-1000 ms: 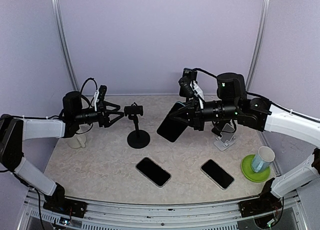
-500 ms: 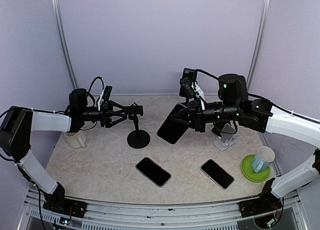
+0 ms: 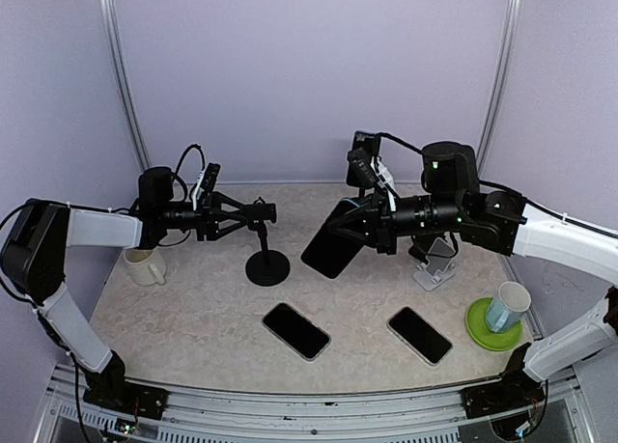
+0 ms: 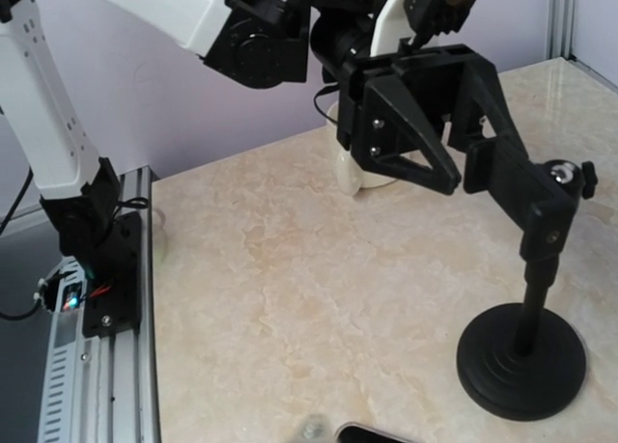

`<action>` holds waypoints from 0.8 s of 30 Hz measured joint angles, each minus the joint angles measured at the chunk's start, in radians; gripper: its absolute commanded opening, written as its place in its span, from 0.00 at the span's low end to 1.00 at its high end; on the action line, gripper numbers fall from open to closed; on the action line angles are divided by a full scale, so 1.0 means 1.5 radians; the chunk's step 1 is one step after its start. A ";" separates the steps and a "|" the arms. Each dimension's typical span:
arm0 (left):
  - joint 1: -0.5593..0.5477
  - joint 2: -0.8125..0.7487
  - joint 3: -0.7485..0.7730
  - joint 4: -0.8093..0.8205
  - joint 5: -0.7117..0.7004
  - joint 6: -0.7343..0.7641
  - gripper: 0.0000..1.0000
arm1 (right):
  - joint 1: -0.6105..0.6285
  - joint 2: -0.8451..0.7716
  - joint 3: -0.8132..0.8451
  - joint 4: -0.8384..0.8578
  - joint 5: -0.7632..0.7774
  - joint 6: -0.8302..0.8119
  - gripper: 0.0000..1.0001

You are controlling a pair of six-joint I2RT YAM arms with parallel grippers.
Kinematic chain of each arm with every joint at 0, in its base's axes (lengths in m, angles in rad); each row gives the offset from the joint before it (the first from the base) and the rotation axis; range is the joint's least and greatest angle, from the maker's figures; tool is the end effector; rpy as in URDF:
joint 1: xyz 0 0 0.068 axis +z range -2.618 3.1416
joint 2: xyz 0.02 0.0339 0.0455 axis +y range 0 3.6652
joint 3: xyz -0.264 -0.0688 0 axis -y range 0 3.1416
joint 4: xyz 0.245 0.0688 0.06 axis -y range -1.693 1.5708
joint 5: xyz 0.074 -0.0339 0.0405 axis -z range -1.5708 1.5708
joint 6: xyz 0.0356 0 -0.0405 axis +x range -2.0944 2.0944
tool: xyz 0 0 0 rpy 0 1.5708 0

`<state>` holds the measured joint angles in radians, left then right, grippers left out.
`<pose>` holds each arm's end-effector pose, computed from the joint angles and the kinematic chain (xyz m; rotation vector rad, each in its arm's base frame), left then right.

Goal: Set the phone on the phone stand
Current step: Pick up the phone stand from the center of the board.

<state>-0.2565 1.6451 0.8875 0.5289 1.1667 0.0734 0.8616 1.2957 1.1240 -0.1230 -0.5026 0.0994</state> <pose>0.3249 -0.1191 0.2321 1.0874 1.4375 -1.1652 0.1827 0.2393 0.3543 -1.0703 1.6727 1.1127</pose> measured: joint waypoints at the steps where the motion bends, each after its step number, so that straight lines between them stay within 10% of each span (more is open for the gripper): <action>1: 0.000 0.000 0.000 0.000 0.002 0.000 0.44 | 0.000 0.000 0.000 0.001 -0.001 0.000 0.00; 24: -0.001 0.000 0.000 0.003 0.006 -0.001 0.14 | 0.000 0.002 0.000 0.001 -0.004 0.000 0.00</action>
<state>-0.2577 1.6451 0.8875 0.5327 1.1751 0.0719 0.8616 1.2984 1.1244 -0.1215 -0.5083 0.0990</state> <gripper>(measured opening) 0.201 0.082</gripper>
